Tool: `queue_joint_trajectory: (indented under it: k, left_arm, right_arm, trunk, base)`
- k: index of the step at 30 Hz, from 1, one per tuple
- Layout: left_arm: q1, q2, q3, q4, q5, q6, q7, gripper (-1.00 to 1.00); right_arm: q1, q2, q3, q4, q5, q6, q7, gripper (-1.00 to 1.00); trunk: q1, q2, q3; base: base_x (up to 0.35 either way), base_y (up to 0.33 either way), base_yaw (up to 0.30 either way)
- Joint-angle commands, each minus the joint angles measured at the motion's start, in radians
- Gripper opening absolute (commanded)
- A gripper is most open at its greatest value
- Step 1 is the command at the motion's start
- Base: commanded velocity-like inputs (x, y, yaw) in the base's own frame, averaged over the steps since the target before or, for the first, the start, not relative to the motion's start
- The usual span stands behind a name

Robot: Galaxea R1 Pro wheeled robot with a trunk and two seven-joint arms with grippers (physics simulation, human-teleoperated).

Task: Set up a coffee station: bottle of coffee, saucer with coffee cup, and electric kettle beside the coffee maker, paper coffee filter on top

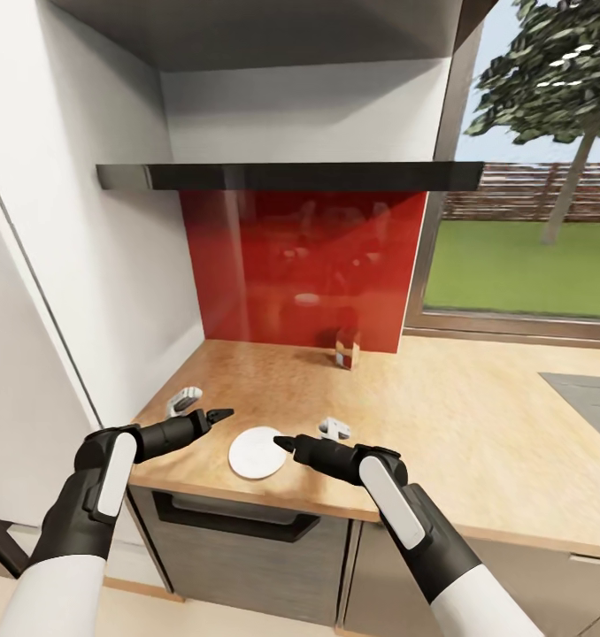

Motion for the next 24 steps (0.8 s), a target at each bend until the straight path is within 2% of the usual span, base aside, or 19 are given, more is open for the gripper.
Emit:
queue_joint_trajectory:
  k: [1,15,24]
  left_arm:
    - [-0.001,0.000,0.002,0.000,-0.005,0.005,-0.007,1.00]
    - [-0.001,-0.004,0.001,0.013,-0.006,0.006,-0.008,1.00]
    - [-0.001,-0.017,-0.048,0.058,-0.006,0.006,-0.009,1.00]
  right_arm:
    - [-0.001,0.000,0.000,-0.001,-0.008,0.003,-0.007,1.00]
    - [0.002,0.000,0.000,0.007,-0.008,0.003,-0.006,1.00]
    - [0.004,0.002,0.001,0.009,-0.008,0.003,-0.006,1.00]
  trunk:
    - [0.000,-0.001,-0.001]
    - [0.000,-0.001,-0.001]
    - [0.000,-0.001,-0.001]
  base:
    - [0.091,0.000,0.000]
    - [0.011,0.000,0.000]
    - [0.000,0.000,0.000]
